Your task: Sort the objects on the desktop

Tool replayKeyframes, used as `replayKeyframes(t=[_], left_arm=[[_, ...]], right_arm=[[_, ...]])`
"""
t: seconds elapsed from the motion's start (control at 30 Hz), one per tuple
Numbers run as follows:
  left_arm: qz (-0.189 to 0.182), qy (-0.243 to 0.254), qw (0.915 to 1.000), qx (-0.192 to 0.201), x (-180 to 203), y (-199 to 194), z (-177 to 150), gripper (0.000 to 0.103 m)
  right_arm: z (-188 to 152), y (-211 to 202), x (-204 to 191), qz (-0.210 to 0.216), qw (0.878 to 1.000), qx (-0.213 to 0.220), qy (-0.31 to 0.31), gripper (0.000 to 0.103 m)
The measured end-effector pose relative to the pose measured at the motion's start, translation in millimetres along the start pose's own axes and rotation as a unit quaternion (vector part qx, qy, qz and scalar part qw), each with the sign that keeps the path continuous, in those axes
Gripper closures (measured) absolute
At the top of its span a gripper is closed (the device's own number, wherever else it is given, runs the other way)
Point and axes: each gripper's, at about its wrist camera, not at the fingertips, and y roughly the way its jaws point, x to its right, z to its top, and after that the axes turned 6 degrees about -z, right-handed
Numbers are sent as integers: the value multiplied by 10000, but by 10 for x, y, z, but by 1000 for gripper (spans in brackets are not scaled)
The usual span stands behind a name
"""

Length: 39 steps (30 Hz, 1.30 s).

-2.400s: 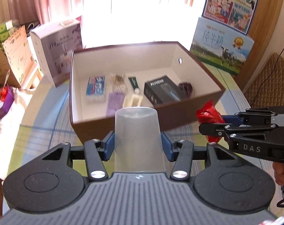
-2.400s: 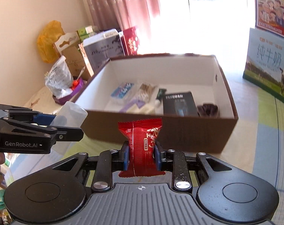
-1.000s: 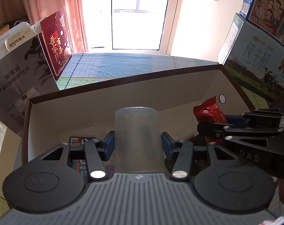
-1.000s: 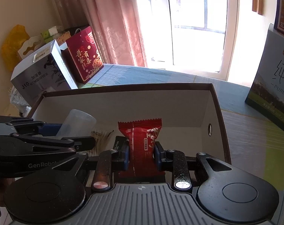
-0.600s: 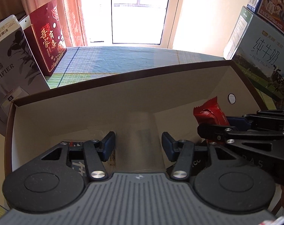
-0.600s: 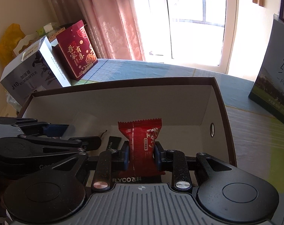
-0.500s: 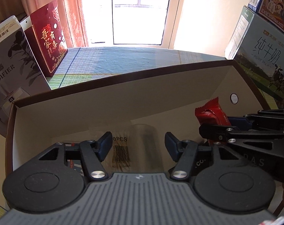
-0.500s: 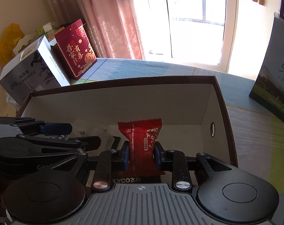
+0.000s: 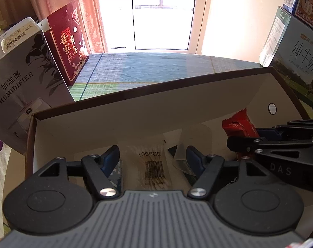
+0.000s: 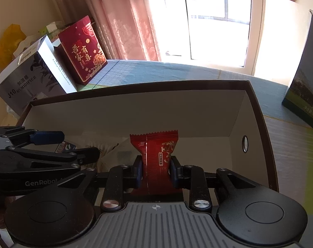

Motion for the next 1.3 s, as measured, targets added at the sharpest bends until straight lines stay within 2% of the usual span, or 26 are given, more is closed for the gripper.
replayKeyframes(t=[0.17,0.2,0.23,0.27,0.4,0.47,0.53,0.73,0.83,0.93,1.3], left_arm=[[38,13,10000,7,-16,-16,-6,33],[44,13,10000,10,-19,-23,-8,32],[47,16,10000,15,-22,-33,-11,30],[60,16,10000,21,-23,-43,-18,29],[71,-38,10000,37,-42,-85,-30,26],[56,-62,10000,52,-55,-131,-44,22],[83,-53,9999,88,-55,-196,-71,18],[132,-60,9996,245,-79,-448,-195,13],[161,-86,9992,344,-76,-614,-273,10],[193,-94,9988,449,-58,-783,-351,6],[298,-83,9976,617,107,-1280,-774,5]], right_arm=[[25,-4,28,-116,9998,150,89,76],[27,-16,31,-115,9997,193,102,66],[22,-38,35,-115,9996,243,100,50],[18,-67,26,-119,9994,310,78,45],[7,-143,-19,-108,9990,418,-60,41],[-22,-195,-15,-55,9990,444,-56,35],[-66,-267,-15,-13,9987,500,-37,22],[-265,-549,-30,168,9969,767,49,6],[-362,-696,-41,205,9960,867,121,2],[-466,-848,-53,182,9950,965,183,2],[-937,-1343,-142,68,9929,1121,381,2]])
